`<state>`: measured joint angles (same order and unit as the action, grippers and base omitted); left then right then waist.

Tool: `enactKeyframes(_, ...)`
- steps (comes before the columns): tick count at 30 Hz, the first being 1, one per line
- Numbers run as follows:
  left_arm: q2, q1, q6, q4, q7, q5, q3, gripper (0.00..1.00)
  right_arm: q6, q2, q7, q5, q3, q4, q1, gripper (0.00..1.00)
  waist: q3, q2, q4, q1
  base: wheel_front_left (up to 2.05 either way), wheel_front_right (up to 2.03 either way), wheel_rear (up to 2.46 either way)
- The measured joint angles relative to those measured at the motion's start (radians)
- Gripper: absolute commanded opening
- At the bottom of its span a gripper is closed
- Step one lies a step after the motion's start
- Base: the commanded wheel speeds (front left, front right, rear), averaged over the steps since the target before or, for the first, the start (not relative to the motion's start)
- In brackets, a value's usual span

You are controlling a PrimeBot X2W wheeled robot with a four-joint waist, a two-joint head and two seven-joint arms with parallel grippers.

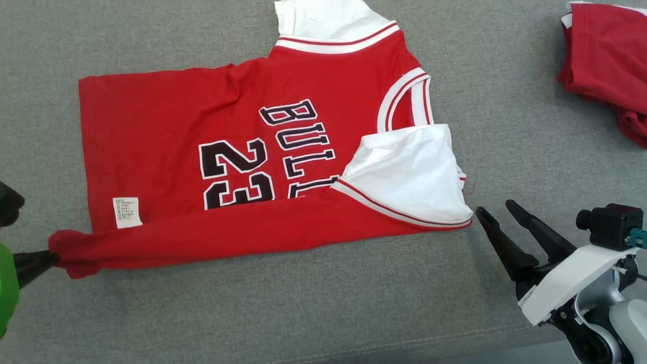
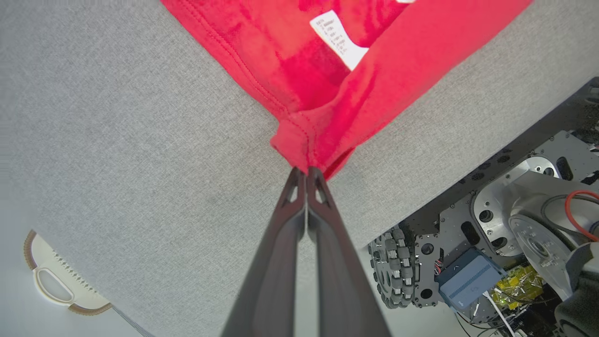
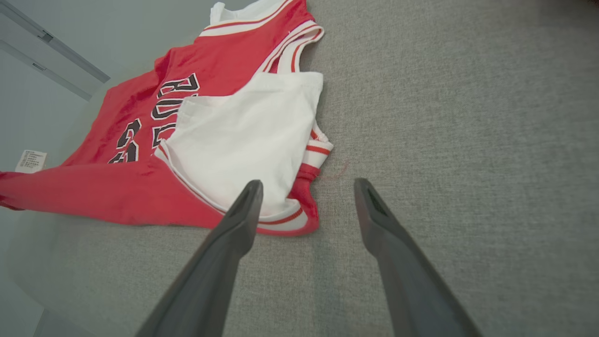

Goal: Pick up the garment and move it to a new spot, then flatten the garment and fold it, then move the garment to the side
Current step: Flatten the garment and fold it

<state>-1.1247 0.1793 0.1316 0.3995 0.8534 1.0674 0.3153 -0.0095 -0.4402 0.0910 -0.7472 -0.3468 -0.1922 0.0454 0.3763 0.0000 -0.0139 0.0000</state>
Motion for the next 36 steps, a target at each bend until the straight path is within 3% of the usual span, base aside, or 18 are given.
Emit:
enactKeyframes(4,-0.027,0.019,0.000,-0.002,0.001,0.006,0.005,0.00,0.000,0.001,0.007,0.002,-0.010,0.000,-0.019,1.00,0.016,0.0000,0.000,0.0000,0.00,0.00,0.00)
enactKeyframes(8,-0.014,0.017,0.000,-0.006,-0.007,0.030,0.050,0.00,0.000,0.003,0.007,0.002,-0.010,0.000,-0.023,1.00,0.032,0.0000,-0.002,0.0000,0.00,0.00,0.00)
enactKeyframes(11,0.003,0.016,0.000,-0.017,-0.028,0.030,0.066,0.14,0.000,0.003,0.007,0.002,-0.010,0.000,-0.024,1.00,0.042,0.0000,-0.001,0.0000,0.00,0.00,0.00)
enactKeyframes(13,0.011,0.017,0.000,-0.043,-0.051,0.017,0.069,0.57,0.000,0.002,0.007,0.005,-0.009,0.002,-0.030,1.00,0.046,0.0000,0.000,0.0000,0.00,0.00,0.00)
enactKeyframes(14,0.011,0.017,0.000,-0.056,-0.060,0.005,0.069,0.91,0.000,0.002,0.007,0.009,-0.007,0.003,-0.035,1.00,0.047,0.0000,0.001,0.0000,0.00,0.00,0.00)
enactKeyframes(15,0.011,0.017,0.000,-0.068,-0.063,-0.011,0.070,1.00,0.000,0.002,0.007,0.009,-0.005,0.003,-0.039,1.00,0.048,0.0000,0.002,0.0001,0.00,0.00,0.00)
enactKeyframes(26,0.081,0.023,-0.016,-0.229,-0.179,-0.074,0.011,1.00,-0.001,-0.007,0.006,0.011,0.013,0.009,-0.042,1.00,0.024,0.0000,0.024,0.0000,0.00,0.00,0.00)
enactKeyframes(27,0.098,0.024,-0.034,-0.237,-0.204,-0.067,-0.010,1.00,-0.001,-0.007,0.006,0.011,0.012,0.009,-0.042,1.00,0.021,0.0000,0.025,0.0001,0.00,0.00,0.00)
enactKeyframes(28,0.151,0.027,-0.069,-0.249,-0.255,-0.027,-0.051,1.00,-0.001,-0.007,0.006,0.013,0.007,0.007,-0.040,1.00,0.014,0.0000,0.026,0.0000,0.00,0.00,0.00)
enactKeyframes(29,0.151,0.027,-0.069,-0.249,-0.255,-0.027,-0.051,1.00,-0.001,-0.007,0.006,0.013,0.007,0.007,-0.040,1.00,0.014,0.0000,0.026,0.0000,0.00,0.00,0.00)
enactKeyframes(36,0.311,-0.013,-0.151,-0.232,-0.393,0.005,-0.083,1.00,-0.011,-0.008,0.006,0.013,0.005,0.005,-0.004,1.00,-0.011,0.0000,0.039,0.0000,0.00,0.00,0.00)
